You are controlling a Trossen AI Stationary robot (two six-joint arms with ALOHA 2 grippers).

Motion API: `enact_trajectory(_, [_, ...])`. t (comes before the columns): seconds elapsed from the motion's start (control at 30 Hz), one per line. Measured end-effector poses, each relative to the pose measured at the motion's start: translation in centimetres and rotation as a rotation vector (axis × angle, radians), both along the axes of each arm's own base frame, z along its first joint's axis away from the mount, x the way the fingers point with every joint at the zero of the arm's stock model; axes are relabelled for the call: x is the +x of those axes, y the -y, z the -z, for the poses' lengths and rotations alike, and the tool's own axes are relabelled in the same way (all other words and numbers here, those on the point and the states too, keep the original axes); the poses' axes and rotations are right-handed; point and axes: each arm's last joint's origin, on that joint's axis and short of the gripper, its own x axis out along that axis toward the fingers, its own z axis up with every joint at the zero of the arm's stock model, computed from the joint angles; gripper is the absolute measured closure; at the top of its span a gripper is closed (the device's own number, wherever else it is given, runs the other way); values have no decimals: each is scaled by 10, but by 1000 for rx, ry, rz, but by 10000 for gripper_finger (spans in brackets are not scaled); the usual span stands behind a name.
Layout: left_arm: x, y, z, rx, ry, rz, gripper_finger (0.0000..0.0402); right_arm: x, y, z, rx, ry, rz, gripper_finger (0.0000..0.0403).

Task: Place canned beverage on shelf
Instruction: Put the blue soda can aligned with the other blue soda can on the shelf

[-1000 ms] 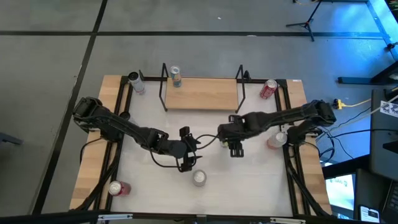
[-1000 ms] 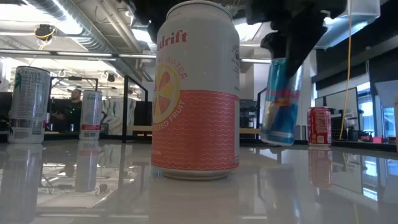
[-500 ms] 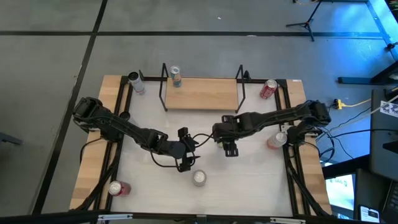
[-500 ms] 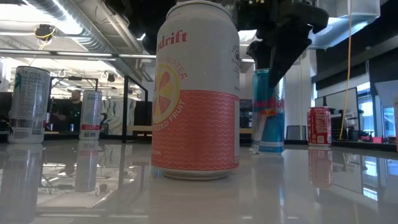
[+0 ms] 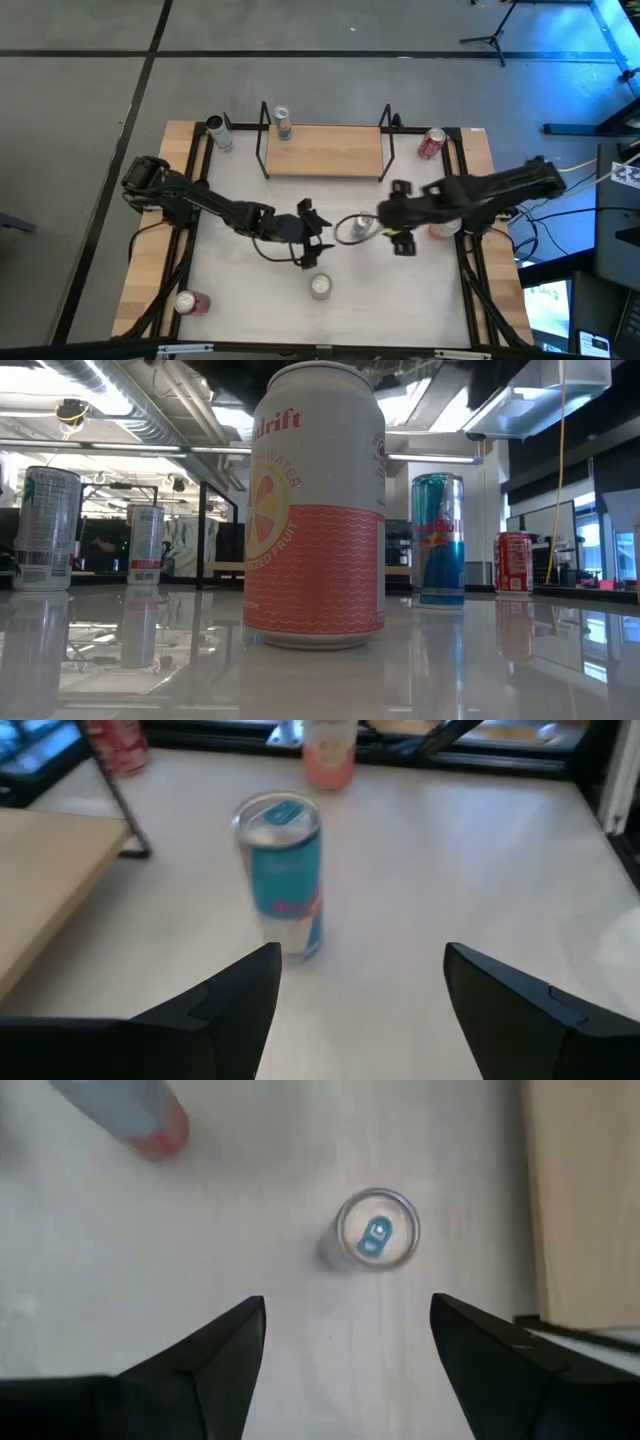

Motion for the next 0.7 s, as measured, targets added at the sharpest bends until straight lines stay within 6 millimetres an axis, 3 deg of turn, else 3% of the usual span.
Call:
enact_trajectory(0.2, [16,-23,12,-57,33,27,131,-69,-18,-22,141,44,102,123])
enact_trajectory(0.33, [21,-44,8,-61,78,-23,131,-99,-20,-35,236,109,141,123])
enact_trajectory(0.5, [24,-63,5,-67,100,44,131,-114,-21,-43,174,232,137,123])
enact_trajectory(0.7, [25,-66,3,26,116,139,131,-117,-20,-45,105,286,108,123])
